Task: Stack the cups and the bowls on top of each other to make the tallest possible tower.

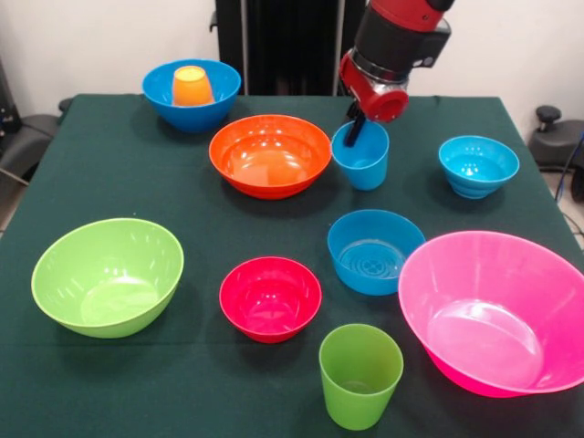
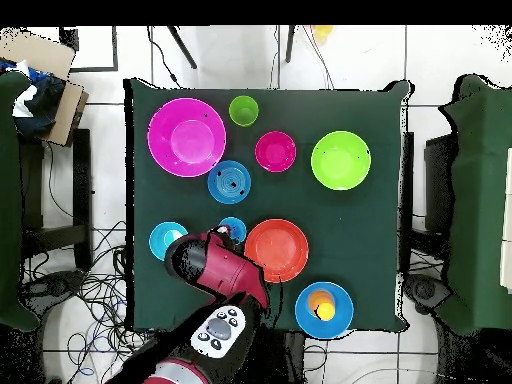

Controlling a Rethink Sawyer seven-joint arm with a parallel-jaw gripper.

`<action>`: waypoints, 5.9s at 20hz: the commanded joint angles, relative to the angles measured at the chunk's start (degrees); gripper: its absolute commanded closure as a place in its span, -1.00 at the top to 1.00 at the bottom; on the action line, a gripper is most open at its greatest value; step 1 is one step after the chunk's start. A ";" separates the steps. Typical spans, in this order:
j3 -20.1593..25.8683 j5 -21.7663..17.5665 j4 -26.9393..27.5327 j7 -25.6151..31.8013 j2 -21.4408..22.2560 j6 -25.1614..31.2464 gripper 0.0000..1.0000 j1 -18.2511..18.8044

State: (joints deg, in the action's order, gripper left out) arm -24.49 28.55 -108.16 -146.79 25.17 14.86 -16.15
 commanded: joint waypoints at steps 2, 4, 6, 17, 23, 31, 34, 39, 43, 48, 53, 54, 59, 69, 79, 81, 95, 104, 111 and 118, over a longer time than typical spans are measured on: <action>8.17 -5.24 -7.31 0.30 11.86 15.83 -1.00 1.49; 7.57 -6.40 -8.15 0.94 14.88 19.66 -1.00 1.73; 6.99 -7.42 -9.03 1.57 16.27 20.51 -1.00 1.91; 8.32 -15.41 -17.49 7.17 18.97 10.71 -1.00 7.84; 9.51 -19.87 -18.11 6.49 18.91 8.60 -1.00 10.78; 10.68 -24.63 -19.13 4.41 18.74 5.72 -1.00 13.32; 11.05 -26.20 -19.46 3.80 18.89 5.13 -1.00 14.26; 11.62 -29.32 -20.54 3.71 18.83 2.95 -1.00 16.76; 11.95 -31.50 -21.08 3.62 19.73 3.04 -1.00 18.12; 12.51 -34.09 -21.38 3.74 20.40 2.94 -1.00 19.96; 13.19 -34.98 -20.30 2.53 20.84 4.82 -1.00 19.98; 13.30 -35.09 -20.13 2.45 20.97 5.18 -1.00 20.05; 12.64 -36.28 -18.29 2.31 20.86 6.95 -1.00 19.65; 11.49 -41.50 -12.13 4.56 17.00 5.74 -1.00 22.20; 9.30 -47.73 -7.13 2.90 13.98 4.14 -1.00 22.79; 9.66 -48.19 -6.69 2.61 13.80 3.99 -1.00 23.12; 10.99 -49.72 -2.96 2.05 11.98 4.32 -1.00 24.17; 9.83 -49.75 1.14 -0.35 8.86 3.91 -1.00 22.60; 9.11 -49.53 4.65 -1.47 5.51 2.17 -1.00 21.93; 8.79 -48.23 6.49 -1.97 4.61 4.03 -1.00 21.12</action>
State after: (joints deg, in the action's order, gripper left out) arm -19.09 -18.72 -108.07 -146.79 32.69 21.27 6.28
